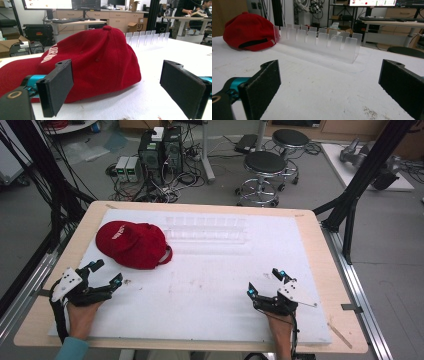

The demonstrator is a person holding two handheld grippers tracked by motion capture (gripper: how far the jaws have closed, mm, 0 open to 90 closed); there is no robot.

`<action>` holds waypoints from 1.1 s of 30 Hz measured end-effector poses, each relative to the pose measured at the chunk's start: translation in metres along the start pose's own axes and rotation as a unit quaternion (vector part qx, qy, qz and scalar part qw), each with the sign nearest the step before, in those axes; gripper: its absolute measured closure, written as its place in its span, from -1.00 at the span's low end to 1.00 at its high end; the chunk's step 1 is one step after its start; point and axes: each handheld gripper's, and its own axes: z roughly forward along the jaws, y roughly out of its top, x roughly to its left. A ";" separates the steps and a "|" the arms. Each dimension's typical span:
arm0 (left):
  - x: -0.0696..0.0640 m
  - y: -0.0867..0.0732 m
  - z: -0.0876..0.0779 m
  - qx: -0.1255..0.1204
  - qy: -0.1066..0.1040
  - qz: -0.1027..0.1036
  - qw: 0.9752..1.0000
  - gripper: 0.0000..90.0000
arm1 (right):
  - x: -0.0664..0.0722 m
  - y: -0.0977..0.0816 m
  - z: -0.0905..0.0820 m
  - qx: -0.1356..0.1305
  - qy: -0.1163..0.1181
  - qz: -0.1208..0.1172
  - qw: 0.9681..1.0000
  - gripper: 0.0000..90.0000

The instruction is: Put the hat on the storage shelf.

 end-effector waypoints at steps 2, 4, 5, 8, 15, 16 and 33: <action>0.001 0.000 0.000 0.001 0.002 -0.003 1.000 -0.73 | 0.000 0.000 0.000 0.001 0.000 0.002 1.000 -0.93; 0.001 0.000 0.000 0.001 0.002 -0.006 1.000 -0.73 | 0.000 0.000 0.000 0.001 0.001 0.003 1.000 -0.93; 0.001 0.000 0.000 0.000 0.002 -0.006 1.000 -0.73 | -0.001 0.000 0.000 0.000 0.001 0.001 1.000 -0.94; 0.000 0.000 0.000 0.001 0.000 0.002 1.000 -0.73 | -0.001 0.000 0.000 0.000 0.000 0.001 1.000 -0.93; 0.000 0.000 0.001 0.002 -0.001 -0.001 1.000 -0.73 | -0.001 0.000 0.001 0.006 0.000 0.005 1.000 -0.93; 0.000 0.000 0.001 0.003 -0.001 0.000 1.000 -0.73 | -0.001 0.001 0.001 0.008 0.001 0.006 1.000 -0.93; 0.009 0.018 0.005 0.023 -0.020 0.017 0.999 -0.74 | -0.001 0.001 0.002 0.014 0.001 0.003 1.000 -0.93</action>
